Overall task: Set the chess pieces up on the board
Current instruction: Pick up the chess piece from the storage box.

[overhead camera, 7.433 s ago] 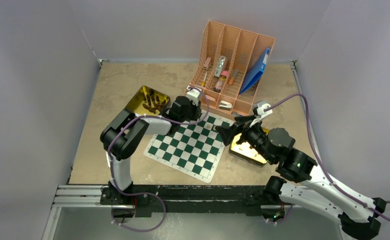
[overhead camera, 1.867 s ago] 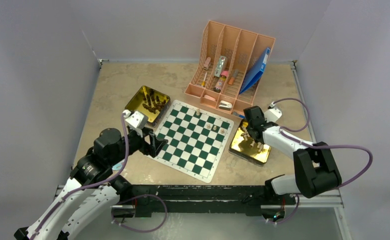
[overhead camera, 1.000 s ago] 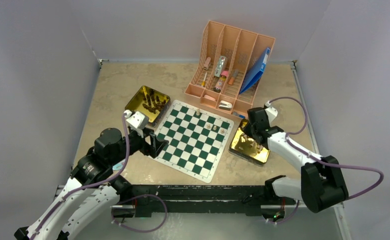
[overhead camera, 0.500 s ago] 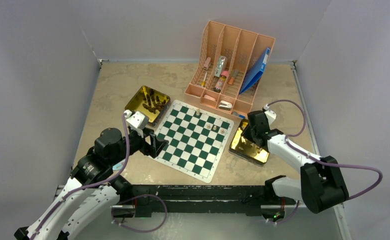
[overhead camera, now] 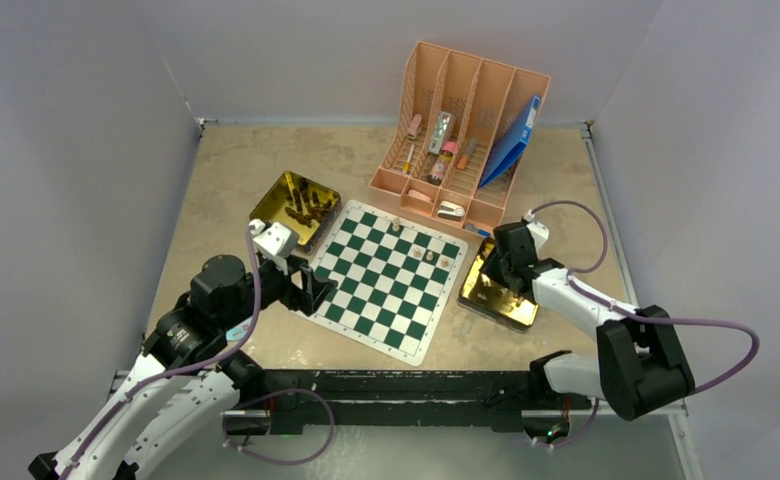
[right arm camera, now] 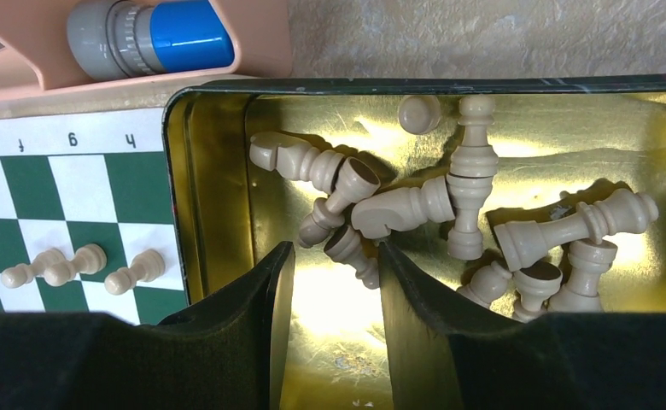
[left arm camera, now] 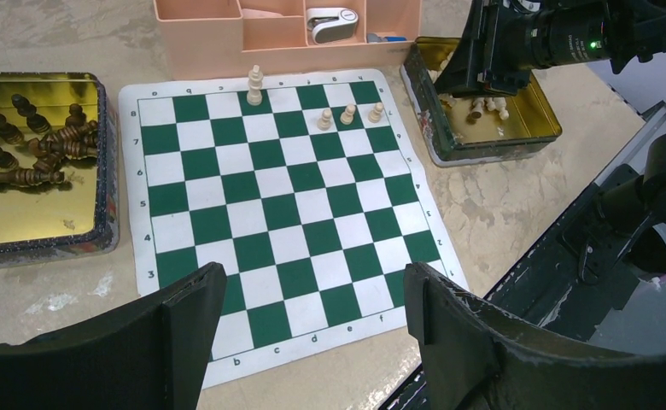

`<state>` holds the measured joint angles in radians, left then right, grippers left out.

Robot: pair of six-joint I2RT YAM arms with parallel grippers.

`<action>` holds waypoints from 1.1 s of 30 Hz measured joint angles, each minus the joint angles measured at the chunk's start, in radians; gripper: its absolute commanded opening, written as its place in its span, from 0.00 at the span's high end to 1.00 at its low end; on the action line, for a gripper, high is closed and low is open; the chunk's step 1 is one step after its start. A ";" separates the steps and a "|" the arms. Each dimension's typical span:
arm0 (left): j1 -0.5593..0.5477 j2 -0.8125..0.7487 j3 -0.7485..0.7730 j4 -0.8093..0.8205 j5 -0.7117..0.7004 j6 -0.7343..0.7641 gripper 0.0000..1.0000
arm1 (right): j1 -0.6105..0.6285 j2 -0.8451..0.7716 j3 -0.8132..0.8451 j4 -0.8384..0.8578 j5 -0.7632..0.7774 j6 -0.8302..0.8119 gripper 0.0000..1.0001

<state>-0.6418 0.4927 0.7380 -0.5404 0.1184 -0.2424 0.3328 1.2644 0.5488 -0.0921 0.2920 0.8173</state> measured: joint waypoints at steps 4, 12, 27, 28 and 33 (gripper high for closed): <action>0.000 0.003 0.000 0.000 0.000 0.000 0.24 | 0.000 -0.012 -0.002 -0.001 -0.001 0.000 0.59; 0.000 0.003 0.000 0.000 0.000 0.000 0.24 | 0.002 -0.015 -0.002 -0.001 -0.018 -0.005 0.61; 0.000 0.000 0.000 0.000 0.000 0.000 0.23 | 0.057 0.037 0.007 0.008 0.022 -0.002 0.65; 0.000 0.000 0.000 0.000 0.000 0.000 0.23 | 0.066 0.039 0.008 0.007 0.035 0.002 0.67; 0.000 -0.004 0.000 0.000 0.000 0.000 0.23 | 0.114 0.058 0.024 -0.023 0.099 0.032 0.78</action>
<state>-0.6418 0.4885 0.7380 -0.5404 0.1188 -0.2424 0.4473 1.3228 0.5732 -0.1154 0.3912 0.8494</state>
